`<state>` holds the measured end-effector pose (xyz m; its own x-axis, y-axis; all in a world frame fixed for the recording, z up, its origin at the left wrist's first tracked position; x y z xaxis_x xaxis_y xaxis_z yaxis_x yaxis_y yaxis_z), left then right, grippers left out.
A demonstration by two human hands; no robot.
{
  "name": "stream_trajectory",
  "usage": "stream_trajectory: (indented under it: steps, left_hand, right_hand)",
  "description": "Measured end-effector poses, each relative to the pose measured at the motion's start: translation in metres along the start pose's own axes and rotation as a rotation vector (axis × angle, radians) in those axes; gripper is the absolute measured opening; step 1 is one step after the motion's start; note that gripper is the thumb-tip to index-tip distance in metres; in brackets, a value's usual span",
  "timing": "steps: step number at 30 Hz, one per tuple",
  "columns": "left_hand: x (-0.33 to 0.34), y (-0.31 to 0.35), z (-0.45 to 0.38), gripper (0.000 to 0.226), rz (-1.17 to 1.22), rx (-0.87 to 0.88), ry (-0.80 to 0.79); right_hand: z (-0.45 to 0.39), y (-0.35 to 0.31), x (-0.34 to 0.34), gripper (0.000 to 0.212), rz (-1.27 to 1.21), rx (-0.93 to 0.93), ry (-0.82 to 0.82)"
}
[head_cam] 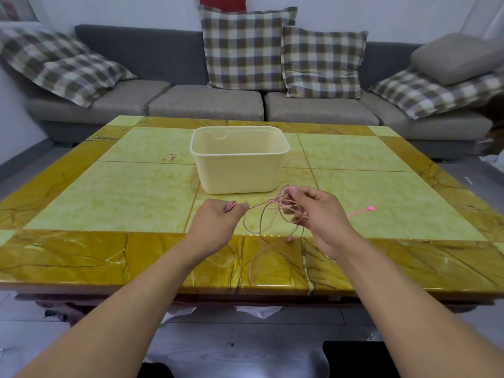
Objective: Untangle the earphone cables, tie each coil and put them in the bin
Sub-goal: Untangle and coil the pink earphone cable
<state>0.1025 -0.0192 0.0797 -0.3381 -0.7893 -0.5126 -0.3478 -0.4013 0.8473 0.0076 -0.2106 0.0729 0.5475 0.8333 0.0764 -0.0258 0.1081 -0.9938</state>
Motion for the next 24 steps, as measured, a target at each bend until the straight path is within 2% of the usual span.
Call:
stream_trajectory:
  steps: [3, 6, 9, 14, 16, 18, 21, 24]
  left_hand:
    - [-0.012, 0.001, 0.000, 0.052, 0.122, -0.021, 0.109]
    - [-0.041, -0.018, 0.001, 0.042, 0.341, -0.142, 0.374]
    - [-0.070, -0.046, 0.005, 0.033, 0.439, -0.266, 0.604]
    - [-0.107, -0.091, 0.015, 0.038, 0.591, -0.459, 0.893]
    - [-0.118, -0.107, 0.018, 0.034, 0.654, -0.538, 0.959]
    - [-0.128, -0.113, 0.023, 0.030, 0.607, -0.593, 0.967]
    - [-0.144, -0.122, 0.035, 0.035, 0.672, -0.581, 1.142]
    - [-0.146, -0.121, 0.029, 0.038, 0.705, -0.541, 1.148]
  right_hand:
    - [-0.002, 0.018, 0.002, 0.022, 0.054, 0.143, -0.037]
    - [0.000, 0.029, 0.003, 0.037, 0.249, 0.234, -0.102]
    - [0.000, 0.019, -0.003, 0.049, 0.404, 0.187, -0.050]
    - [-0.004, 0.005, -0.019, 0.062, 0.473, 0.118, 0.030]
    - [-0.005, 0.003, -0.022, 0.072, 0.488, 0.111, 0.051]
    - [-0.006, 0.003, -0.022, 0.077, 0.501, 0.106, 0.059]
    - [-0.007, 0.006, -0.017, 0.070, 0.522, 0.085, 0.006]
    - [-0.002, 0.016, 0.004, 0.042, 0.635, 0.112, -0.196]
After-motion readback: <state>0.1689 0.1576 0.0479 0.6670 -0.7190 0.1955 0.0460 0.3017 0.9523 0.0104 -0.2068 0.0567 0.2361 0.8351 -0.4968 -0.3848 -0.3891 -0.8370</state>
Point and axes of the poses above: each hand's wrist, its own z-axis away from the middle knuckle, its own x-axis out of the palm, y = z × x, the point moved 10 cm from there along -z, towards the middle knuckle, and after that the axes turned 3 degrees about -z, right-handed, at the moved point
